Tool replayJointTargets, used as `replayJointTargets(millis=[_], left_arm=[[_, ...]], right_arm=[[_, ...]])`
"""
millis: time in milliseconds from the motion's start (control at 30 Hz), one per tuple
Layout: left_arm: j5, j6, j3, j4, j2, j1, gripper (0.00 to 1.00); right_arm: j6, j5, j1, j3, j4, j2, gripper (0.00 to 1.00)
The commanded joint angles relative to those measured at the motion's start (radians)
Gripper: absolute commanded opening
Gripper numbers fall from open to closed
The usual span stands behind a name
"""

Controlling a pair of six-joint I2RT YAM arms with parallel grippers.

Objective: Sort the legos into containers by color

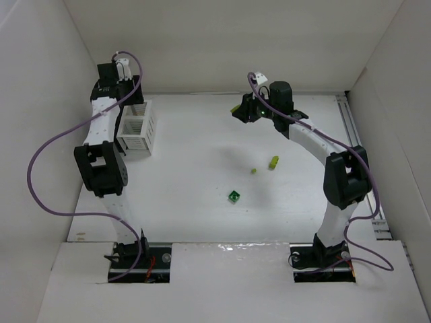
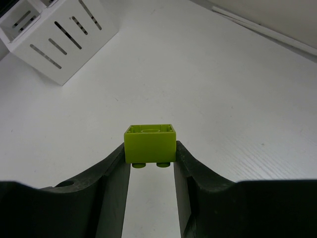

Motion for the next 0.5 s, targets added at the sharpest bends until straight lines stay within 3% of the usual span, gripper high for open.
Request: replayJointTargets(millis=[0,33,100,133,167,233,333,367,467], left_arm=[[0.202,0.054,0.014,0.006,-0.072,0.039,0.58],[0.472,0.086,0.002,0.006,-0.090,0.056,0.58],[0.713,0.149,-0.041,0.026,-0.121,0.082,0.60],[0.892,0.185,-0.031,-0.063,-0.121,0.082,0.62],[0.967,0.245,0.003,-0.154,-0.097,0.082,0.62],[1.054,0.496,0.115,-0.452,-0.052,0.053,0.63],[1.062,0.702,0.013,-0.571,-0.138,-0.027,0.63],[1.047,0.858,-0.003,-0.681,-0.149,-0.050,0.63],[1.061,0.910,-0.113,-0.713,-0.205,-0.116,0.62]], right_arm=[[-0.015,0.006,0.007,0.021,0.050,-0.032,0.00],[-0.015,0.006,0.007,0.021,0.050,-0.032,0.00],[-0.026,0.006,0.007,0.011,0.050,-0.032,0.00],[-0.026,0.006,0.007,0.011,0.050,-0.041,0.00],[-0.026,0.006,0.007,0.002,0.050,-0.041,0.00],[-0.035,0.006,0.007,-0.008,0.050,-0.050,0.00],[-0.044,0.006,0.007,-0.026,0.050,-0.051,0.00],[-0.044,0.006,0.007,-0.026,0.050,-0.061,0.00],[-0.053,0.006,-0.002,-0.048,0.050,-0.072,0.00]])
